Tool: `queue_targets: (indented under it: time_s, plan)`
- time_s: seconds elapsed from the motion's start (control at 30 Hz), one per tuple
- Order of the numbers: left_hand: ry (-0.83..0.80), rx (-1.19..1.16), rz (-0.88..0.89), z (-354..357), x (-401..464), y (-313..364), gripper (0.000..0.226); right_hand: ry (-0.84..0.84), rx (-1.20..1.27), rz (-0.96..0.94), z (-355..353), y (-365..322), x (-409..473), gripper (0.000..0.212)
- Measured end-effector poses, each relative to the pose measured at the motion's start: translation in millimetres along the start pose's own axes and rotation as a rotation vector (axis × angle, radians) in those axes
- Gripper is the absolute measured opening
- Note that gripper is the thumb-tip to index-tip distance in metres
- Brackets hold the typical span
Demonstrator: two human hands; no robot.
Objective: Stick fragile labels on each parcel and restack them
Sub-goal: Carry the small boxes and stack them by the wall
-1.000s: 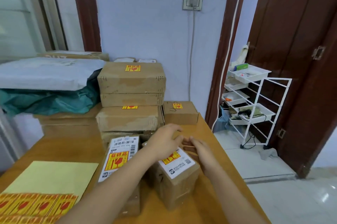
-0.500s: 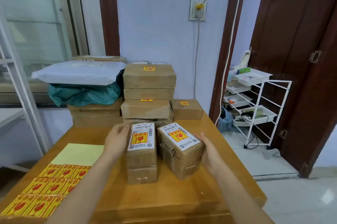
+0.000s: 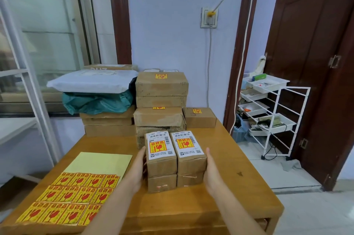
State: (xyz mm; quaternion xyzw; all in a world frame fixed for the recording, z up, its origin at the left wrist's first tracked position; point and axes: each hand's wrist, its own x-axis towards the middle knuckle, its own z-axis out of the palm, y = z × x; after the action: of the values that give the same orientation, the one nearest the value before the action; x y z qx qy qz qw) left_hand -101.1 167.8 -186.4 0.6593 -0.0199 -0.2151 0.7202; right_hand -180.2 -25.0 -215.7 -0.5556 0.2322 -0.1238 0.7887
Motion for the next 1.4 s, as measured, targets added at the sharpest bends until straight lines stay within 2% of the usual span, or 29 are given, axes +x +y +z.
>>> queue_targets:
  time_s: [0.3, 0.5, 0.77, 1.0, 1.27, 1.4]
  plan:
    - [0.005, 0.03, 0.012, 4.7, -4.3, -2.4, 0.048, 0.018, -0.017, 0.018, -4.0, -7.3, -5.3, 0.06]
    - [0.021, 0.032, 0.006, 4.4, -4.5, -4.7, 0.065, 0.041, -0.023, -0.037, -11.3, -15.2, -2.2, 0.057]
    - [0.007, -0.038, 0.049, 10.9, -8.1, -11.9, 0.051, -0.006, 0.038, -0.002, -3.5, -11.1, -8.9, 0.05]
    - [-0.001, -0.109, 0.048, 10.4, -8.6, -7.8, 0.05, -0.043, 0.115, 0.016, -1.5, -19.1, -12.5, 0.042]
    - [-0.024, -0.173, 0.098, 10.7, -9.5, -11.3, 0.051, -0.161, 0.124, -0.007, -6.1, -29.1, -21.1, 0.036]
    - [-0.027, -0.218, 0.083, 13.7, -8.6, -18.6, 0.047, -0.129, 0.162, -0.013, -3.4, -23.4, -23.2, 0.031]
